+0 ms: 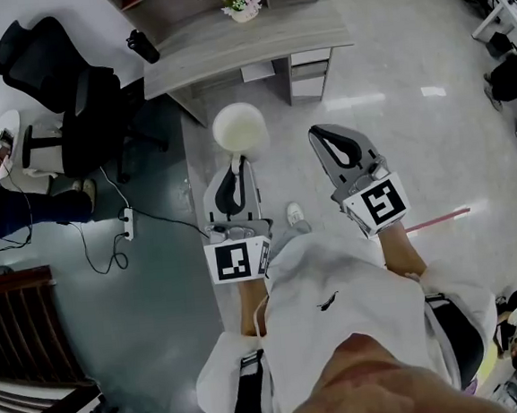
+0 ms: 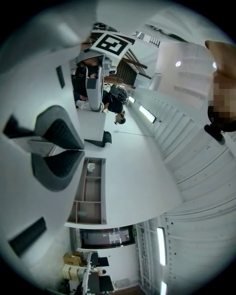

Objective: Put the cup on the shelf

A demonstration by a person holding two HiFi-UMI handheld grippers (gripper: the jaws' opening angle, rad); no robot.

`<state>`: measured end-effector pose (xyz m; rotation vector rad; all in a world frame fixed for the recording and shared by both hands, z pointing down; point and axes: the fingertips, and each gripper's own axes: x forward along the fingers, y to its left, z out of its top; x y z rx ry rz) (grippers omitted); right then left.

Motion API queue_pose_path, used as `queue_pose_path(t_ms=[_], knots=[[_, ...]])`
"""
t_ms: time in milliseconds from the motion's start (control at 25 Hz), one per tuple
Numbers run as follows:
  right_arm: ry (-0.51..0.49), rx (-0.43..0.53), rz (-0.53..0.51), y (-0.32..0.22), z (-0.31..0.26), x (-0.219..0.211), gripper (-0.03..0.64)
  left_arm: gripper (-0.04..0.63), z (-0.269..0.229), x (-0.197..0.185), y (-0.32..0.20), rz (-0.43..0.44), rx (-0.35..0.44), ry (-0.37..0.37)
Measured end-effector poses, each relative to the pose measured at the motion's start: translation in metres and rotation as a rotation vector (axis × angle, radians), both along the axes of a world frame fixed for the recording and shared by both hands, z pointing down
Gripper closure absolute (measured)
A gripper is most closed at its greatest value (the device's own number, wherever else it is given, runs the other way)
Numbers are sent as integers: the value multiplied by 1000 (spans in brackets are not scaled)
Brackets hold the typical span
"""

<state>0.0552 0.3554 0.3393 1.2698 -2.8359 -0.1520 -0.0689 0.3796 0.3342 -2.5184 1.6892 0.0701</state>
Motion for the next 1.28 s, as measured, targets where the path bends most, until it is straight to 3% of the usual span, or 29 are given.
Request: queue_pose_path(t_ms=[640,1280], knots=[[18,-12,75,-72,8,-32,584,545,3,-30,-79,76,0,-2],[23,-8,98,-138,4,-35,584,546,-4,-38,-143,75,17,-5]])
